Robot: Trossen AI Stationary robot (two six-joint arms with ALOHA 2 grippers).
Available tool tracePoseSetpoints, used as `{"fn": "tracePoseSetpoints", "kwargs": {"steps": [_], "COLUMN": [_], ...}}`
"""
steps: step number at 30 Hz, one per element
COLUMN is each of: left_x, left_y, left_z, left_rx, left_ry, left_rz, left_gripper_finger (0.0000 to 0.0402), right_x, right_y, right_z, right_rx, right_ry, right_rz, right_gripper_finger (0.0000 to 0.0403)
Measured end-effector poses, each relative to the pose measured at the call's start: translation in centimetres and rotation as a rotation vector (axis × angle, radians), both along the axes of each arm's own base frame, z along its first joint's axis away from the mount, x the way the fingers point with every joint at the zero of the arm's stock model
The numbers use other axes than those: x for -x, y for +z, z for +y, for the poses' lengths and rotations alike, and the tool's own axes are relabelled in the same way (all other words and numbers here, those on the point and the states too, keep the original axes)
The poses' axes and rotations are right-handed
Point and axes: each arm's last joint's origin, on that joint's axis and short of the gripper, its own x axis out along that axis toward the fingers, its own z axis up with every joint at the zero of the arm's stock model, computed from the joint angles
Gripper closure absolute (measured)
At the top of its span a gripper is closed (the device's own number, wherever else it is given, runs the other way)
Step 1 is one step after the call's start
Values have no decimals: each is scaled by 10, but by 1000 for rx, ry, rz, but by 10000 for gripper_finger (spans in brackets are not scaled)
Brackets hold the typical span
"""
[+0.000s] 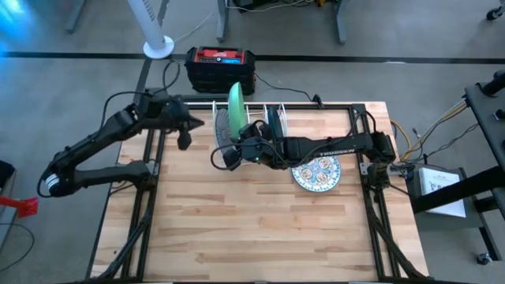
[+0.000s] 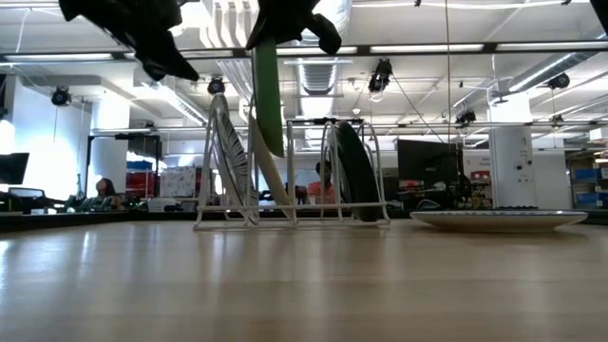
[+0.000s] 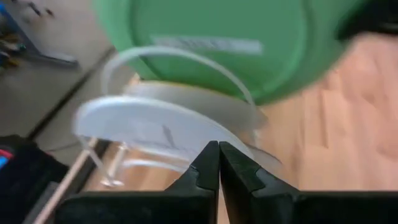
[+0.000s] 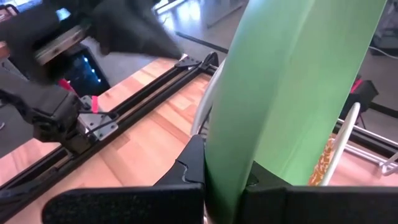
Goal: Sort dishes
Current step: Put the green plate in the dish rack
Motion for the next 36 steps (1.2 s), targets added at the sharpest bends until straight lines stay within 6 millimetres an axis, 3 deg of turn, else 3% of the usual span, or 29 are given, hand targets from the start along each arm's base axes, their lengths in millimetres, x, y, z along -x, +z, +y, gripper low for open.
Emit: {"fn": "tracePoseSetpoints", "kwargs": {"steps": [9,16,27,36], "left_x": [-11,-25,-37,-56], "left_y": [-40,-64,-70,-92], "left_z": [-34,-49,-50,-44], "left_rx": [104,49,29,47], "left_ry": [-154,-82,-68,-54], "left_rz": [114,206,146,208], "left_gripper_finger": [401,401,401,401], "right_x": [0,0,0,0], "right_y": [0,0,0,0], "right_z": [-1,-1,-1,0], "right_rx": [-7,-9,-10,-9], "right_ry": [12,15,16,17], "right_rz": [1,1,2,2], "right_gripper_finger": [401,401,401,401]}}
